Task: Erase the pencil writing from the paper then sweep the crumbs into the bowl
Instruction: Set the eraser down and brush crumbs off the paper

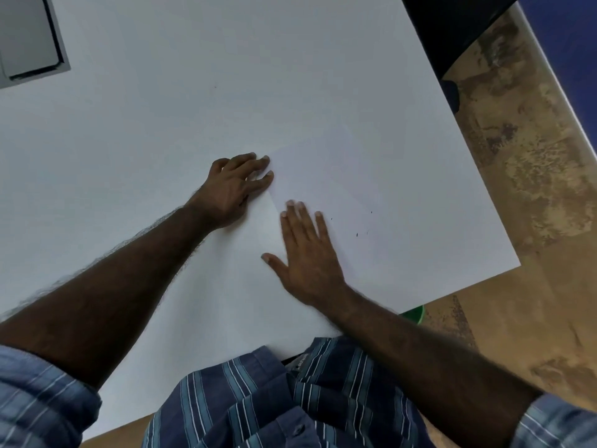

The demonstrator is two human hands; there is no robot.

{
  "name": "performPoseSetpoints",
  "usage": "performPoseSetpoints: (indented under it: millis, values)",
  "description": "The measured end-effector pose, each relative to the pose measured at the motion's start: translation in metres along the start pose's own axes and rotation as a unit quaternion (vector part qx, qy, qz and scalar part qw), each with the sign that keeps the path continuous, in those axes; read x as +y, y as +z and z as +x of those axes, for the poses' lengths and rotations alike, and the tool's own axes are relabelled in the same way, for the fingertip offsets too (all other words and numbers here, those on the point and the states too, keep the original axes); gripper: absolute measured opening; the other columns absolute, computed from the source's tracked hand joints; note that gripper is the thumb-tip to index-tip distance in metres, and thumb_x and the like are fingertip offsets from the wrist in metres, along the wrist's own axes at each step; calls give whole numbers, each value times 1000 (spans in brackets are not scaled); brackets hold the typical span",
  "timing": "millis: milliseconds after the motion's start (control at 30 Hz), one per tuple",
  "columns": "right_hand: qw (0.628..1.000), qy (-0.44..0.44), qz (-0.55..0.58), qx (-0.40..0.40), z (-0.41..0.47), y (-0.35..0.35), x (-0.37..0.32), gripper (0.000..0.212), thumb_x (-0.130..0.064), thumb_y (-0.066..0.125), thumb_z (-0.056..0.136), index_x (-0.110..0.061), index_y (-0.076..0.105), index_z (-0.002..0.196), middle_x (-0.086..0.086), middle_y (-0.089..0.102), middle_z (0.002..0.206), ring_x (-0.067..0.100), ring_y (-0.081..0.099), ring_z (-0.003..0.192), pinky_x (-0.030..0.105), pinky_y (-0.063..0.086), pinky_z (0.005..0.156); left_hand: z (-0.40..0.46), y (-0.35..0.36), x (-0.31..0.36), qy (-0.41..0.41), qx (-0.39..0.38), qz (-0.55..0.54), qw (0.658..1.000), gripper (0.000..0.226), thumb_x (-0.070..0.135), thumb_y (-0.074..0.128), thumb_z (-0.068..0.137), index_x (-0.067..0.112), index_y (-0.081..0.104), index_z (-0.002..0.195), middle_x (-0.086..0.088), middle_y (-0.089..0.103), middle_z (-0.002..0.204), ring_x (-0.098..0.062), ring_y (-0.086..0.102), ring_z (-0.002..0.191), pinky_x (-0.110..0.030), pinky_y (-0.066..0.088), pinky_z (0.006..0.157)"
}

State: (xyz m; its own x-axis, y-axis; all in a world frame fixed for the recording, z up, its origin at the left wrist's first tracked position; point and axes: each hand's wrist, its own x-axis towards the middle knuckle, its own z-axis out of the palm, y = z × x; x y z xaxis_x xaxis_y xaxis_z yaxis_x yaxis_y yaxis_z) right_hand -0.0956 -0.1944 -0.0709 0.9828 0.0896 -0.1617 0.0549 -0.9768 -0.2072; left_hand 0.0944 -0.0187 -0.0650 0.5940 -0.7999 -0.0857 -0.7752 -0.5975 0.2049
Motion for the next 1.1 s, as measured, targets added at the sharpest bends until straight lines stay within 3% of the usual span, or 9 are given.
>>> performPoseSetpoints:
  millis: [133, 267, 367, 600, 800, 867, 1100]
  values:
    - [997, 75, 25, 26, -4, -6, 11, 89, -68, 20, 109, -1, 14, 167, 19, 0, 176, 30, -5, 164, 58, 10, 130, -1, 0, 1, -4, -3, -7, 1000, 68, 5, 42, 81, 22, 54, 146, -7, 40, 161, -34, 38, 146, -51, 33, 105]
    - [999, -44, 15, 14, 9, 0, -12, 87, -68, 24, 109, -5, 16, 168, 16, 2, 176, 28, -3, 164, 56, 11, 130, -1, 1, 1, -4, -11, -7, 1000, 74, -3, 53, 80, 22, 50, 149, -6, 37, 163, -32, 33, 149, -51, 31, 108]
    - [998, -68, 5, 16, 16, 5, -11, 86, -68, 25, 109, -4, 20, 167, 15, 6, 176, 28, -1, 164, 56, 12, 129, -1, 1, 1, -3, -10, -3, 1000, 73, -3, 58, 83, 22, 49, 151, -6, 35, 164, -32, 31, 150, -51, 29, 109]
    - [993, 110, -18, 37, 5, -4, 40, 87, -66, 22, 109, 0, 13, 167, 19, 0, 176, 33, -5, 164, 60, 11, 129, -1, 0, 2, -9, -16, -8, 1000, 76, -3, 57, 79, 23, 49, 150, -5, 35, 164, -31, 31, 151, -49, 28, 110]
    - [994, -111, 2, 12, 5, 4, -19, 92, -70, 29, 107, -2, 14, 167, 18, 0, 176, 30, -6, 164, 57, 8, 130, -2, 0, 3, -5, -15, 0, 1000, 73, -1, 59, 84, 23, 47, 151, -6, 34, 164, -32, 30, 151, -49, 28, 110]
    - [991, -131, -5, 9, 4, 10, -26, 92, -72, 30, 106, -3, 18, 167, 16, 3, 176, 29, -5, 164, 56, 9, 130, -2, 0, 2, -1, -15, 5, 1000, 72, 1, 60, 86, 22, 46, 153, -7, 32, 165, -32, 29, 152, -51, 28, 112]
    - [1000, -14, 4, 14, -25, 4, 15, 90, -67, 28, 109, -1, 12, 167, 18, -3, 176, 31, -7, 164, 58, 10, 130, 0, -3, 1, 3, -16, -7, 1000, 71, -3, 55, 84, 22, 50, 150, -8, 33, 164, -33, 30, 151, -51, 29, 111]
